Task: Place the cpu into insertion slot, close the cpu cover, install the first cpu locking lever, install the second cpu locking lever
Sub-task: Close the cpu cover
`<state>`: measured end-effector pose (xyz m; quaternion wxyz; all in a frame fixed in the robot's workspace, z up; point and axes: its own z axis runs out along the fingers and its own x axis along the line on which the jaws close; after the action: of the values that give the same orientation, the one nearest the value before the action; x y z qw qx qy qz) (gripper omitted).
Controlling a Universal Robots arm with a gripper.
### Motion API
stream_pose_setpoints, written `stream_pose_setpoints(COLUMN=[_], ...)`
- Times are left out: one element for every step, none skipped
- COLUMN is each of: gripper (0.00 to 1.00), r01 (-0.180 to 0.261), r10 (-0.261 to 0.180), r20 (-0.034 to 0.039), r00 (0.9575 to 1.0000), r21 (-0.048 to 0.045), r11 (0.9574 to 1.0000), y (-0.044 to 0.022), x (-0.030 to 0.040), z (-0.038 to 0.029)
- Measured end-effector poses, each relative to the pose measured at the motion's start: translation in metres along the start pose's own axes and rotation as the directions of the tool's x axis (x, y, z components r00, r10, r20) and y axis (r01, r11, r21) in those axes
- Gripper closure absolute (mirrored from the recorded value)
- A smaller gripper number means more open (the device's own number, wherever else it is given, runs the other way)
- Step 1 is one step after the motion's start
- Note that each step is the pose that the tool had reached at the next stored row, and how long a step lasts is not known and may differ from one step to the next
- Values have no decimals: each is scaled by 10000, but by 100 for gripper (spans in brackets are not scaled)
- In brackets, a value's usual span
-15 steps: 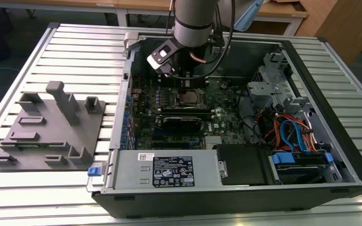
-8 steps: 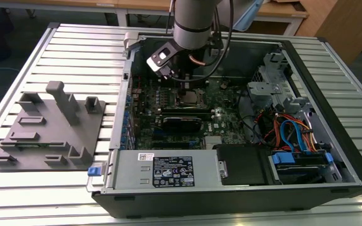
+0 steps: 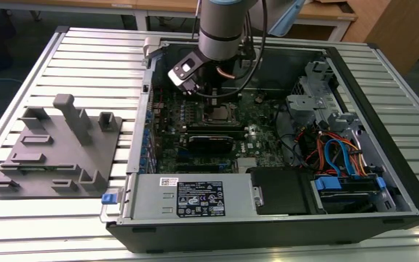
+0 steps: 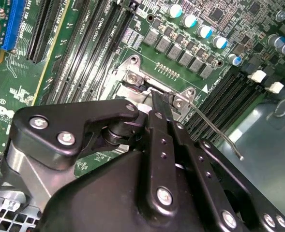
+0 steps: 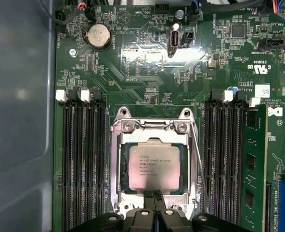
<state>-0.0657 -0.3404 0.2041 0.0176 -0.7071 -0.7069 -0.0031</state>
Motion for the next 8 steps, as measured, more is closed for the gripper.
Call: stream_pose_setpoints(gripper=[90, 90, 90, 90, 90, 90, 90, 90], r01=[1, 2, 2, 1, 0, 0, 0, 0], r10=[-1, -2, -2, -1, 0, 0, 0, 0], r20=[-1, -1, -1, 0, 0, 0, 3, 4], r00=[10000, 10000, 10000, 10000, 10000, 10000, 10000, 10000], r21=[-1, 0, 0, 0, 0, 0, 2, 4], r11=[10000, 10000, 10000, 10000, 10000, 10000, 10000, 10000], y=[-1, -2, -2, -2, -2, -2, -2, -3], x=[0, 0, 0, 0, -1, -1, -2, -2], z=[8, 15, 22, 30, 38, 46, 53, 55])
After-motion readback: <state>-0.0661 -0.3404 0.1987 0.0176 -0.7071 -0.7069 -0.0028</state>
